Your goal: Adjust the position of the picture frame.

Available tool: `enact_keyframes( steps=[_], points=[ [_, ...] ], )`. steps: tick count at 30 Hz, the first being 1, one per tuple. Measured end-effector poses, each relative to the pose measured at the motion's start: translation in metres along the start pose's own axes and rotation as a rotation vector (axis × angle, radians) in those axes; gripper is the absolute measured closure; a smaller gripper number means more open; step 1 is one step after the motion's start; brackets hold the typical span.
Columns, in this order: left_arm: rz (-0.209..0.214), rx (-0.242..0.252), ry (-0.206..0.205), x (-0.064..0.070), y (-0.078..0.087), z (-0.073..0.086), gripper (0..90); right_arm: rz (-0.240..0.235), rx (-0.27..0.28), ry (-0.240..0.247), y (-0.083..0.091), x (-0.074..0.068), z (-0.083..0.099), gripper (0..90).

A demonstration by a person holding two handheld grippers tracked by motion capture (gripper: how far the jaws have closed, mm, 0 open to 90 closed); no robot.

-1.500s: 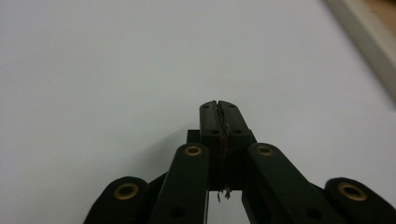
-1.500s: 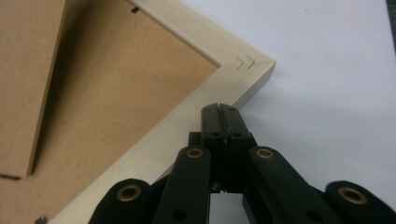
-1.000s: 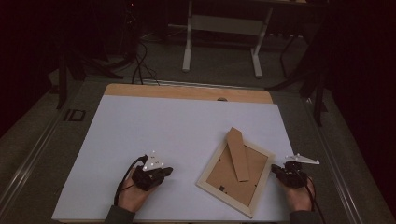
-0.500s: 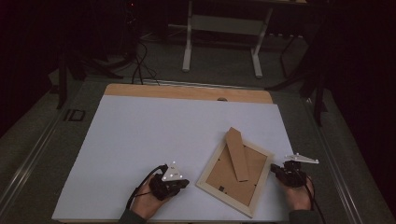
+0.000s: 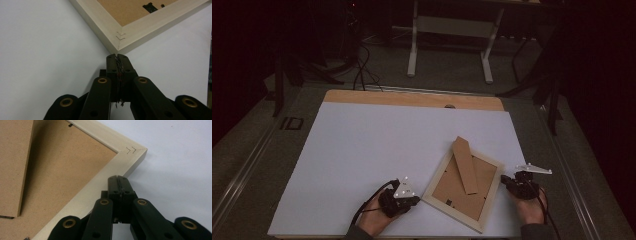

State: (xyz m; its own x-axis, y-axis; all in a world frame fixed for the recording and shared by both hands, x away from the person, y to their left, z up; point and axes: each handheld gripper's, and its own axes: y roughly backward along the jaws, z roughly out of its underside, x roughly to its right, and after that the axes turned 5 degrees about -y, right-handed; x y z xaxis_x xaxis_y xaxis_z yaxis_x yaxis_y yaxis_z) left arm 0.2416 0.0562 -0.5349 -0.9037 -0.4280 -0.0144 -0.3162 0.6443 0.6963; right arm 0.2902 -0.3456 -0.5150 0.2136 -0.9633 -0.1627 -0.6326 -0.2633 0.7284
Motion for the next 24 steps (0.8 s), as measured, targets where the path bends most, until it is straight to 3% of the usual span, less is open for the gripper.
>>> enact_keyframes(
  steps=[12,24],
  points=[
    [-0.003,0.003,0.004,0.001,-0.002,-0.001,89.4,0.002,-0.006,0.003,-0.002,-0.001,-0.003,89.7],
    [-0.025,0.002,0.019,0.001,-0.003,-0.002,90.0,0.000,-0.010,0.012,-0.014,-0.006,-0.017,89.7]
  ],
)
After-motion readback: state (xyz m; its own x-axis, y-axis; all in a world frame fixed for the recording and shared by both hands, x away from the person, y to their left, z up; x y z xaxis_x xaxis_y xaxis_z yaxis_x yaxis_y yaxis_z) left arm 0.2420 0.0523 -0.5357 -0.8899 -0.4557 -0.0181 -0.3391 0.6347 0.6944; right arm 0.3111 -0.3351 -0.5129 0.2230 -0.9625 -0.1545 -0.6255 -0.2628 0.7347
